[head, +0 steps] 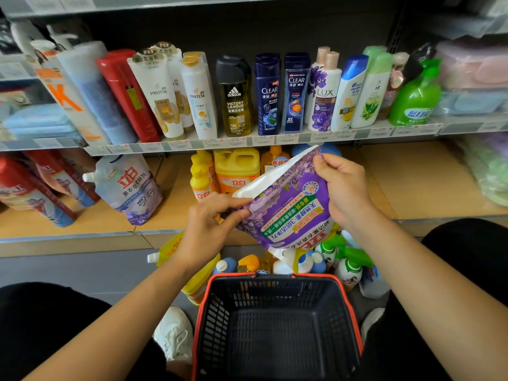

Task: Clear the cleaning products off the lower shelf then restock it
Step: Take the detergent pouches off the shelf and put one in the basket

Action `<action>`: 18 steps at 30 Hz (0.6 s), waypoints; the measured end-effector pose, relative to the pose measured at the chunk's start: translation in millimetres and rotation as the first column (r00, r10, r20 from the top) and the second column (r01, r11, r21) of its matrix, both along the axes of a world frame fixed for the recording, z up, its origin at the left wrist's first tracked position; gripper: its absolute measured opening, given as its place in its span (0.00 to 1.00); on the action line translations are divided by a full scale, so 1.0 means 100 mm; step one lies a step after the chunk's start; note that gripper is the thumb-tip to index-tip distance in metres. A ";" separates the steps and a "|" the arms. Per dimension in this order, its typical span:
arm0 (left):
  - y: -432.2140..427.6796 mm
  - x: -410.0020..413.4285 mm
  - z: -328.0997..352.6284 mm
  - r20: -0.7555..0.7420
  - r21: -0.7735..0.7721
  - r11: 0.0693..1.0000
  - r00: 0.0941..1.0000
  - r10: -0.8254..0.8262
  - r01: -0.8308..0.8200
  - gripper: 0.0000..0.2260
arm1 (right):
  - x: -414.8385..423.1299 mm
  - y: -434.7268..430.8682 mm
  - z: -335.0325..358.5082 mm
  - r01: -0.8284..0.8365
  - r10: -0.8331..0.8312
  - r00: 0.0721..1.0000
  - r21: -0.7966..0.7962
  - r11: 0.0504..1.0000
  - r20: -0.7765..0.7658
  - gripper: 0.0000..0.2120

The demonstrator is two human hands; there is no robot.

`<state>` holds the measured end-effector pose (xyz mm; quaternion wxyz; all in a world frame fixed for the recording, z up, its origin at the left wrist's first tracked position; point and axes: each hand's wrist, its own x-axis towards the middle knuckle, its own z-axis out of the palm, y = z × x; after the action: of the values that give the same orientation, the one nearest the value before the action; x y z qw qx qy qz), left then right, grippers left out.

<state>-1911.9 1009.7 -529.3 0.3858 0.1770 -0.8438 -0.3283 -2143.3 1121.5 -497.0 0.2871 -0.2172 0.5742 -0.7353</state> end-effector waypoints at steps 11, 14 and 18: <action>-0.03 -0.03 -0.21 -0.042 0.509 0.861 0.999 0.028 -0.002 0.06 | -0.02 0.00 0.09 -0.020 0.034 0.989 -0.096 0.995 0.144 0.07; -0.03 -0.06 -0.17 -0.075 0.509 0.861 0.995 0.065 -0.018 0.06 | -0.05 -0.01 0.07 -0.027 0.041 0.988 -0.096 0.995 0.149 0.06; -0.05 -0.11 -0.05 -0.106 0.451 0.889 0.985 0.137 -0.075 0.15 | -0.12 0.00 0.00 0.004 -0.001 0.998 -0.039 0.999 0.064 0.07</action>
<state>-1922.5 1004.7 -533.9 0.4083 0.2839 -0.7075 -0.5022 -2155.6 1121.6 -497.1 0.3001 -0.1983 0.5504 -0.7534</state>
